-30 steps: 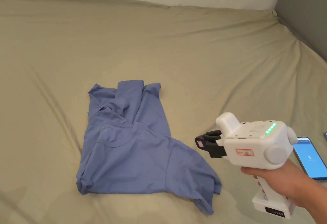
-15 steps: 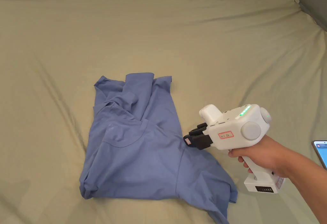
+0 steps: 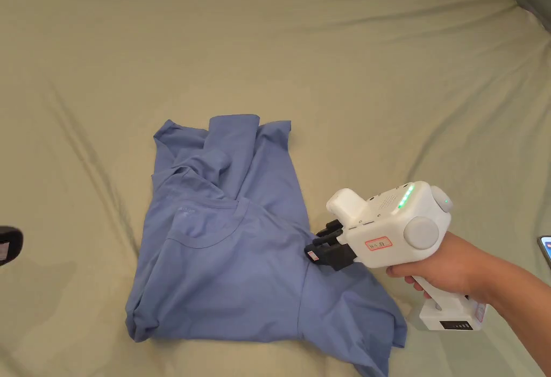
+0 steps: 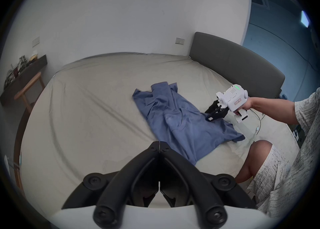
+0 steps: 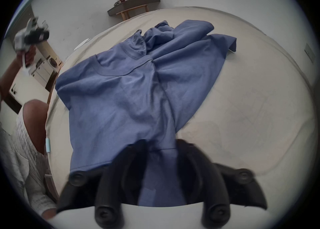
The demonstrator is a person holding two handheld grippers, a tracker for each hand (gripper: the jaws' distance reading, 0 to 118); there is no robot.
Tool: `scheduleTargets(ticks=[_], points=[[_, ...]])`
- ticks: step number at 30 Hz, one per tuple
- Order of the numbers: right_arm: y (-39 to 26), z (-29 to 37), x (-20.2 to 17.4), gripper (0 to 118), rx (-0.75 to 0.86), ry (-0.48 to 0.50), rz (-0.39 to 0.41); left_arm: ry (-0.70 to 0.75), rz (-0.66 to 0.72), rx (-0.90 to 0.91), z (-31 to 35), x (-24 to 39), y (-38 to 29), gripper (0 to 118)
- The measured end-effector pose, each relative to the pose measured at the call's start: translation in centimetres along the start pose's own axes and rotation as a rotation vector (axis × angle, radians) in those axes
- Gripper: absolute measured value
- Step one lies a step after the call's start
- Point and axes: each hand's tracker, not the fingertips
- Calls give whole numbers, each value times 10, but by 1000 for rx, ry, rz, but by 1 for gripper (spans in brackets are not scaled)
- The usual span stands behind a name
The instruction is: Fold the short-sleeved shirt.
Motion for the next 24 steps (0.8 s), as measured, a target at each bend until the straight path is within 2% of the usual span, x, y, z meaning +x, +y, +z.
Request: scheduleTargets(ticks=[1,5,8,9,12,14,15,16,19,21,24], points=[[-1,0,-2,12,-7,1,14,-7,-19,0,-8,6,9,0],[-7,8,-13,5,9,-26,68,-47,-125,-20,-52,22,51,0],[-11,21,-19,5,51,-6,55,-64,-209,-27,-91,34,87,0],[-13,26,-24,5,79,-38,95,-76,-219,-38,-106,37,99,0],[-15,41,-37,5,140,-65,115,-86,-314,-56,-155,52,136,0],[-15,48,-44,5,156,-23,85,-102,-349,-91,-196,61,158,0],[-16,51,-50,5,169,-33,99,-98,-370,-105,-218,67,168,0],[-16,52,-57,5,185,-62,120,-96,-383,-118,-242,72,177,0],[-19,55,-66,5,203,-50,109,-113,-422,-180,-309,88,195,0],[-22,55,-70,5,221,-43,88,-71,-452,-197,-350,98,200,0],[-27,55,-74,5,224,-47,86,-73,-415,-210,-401,107,207,0]])
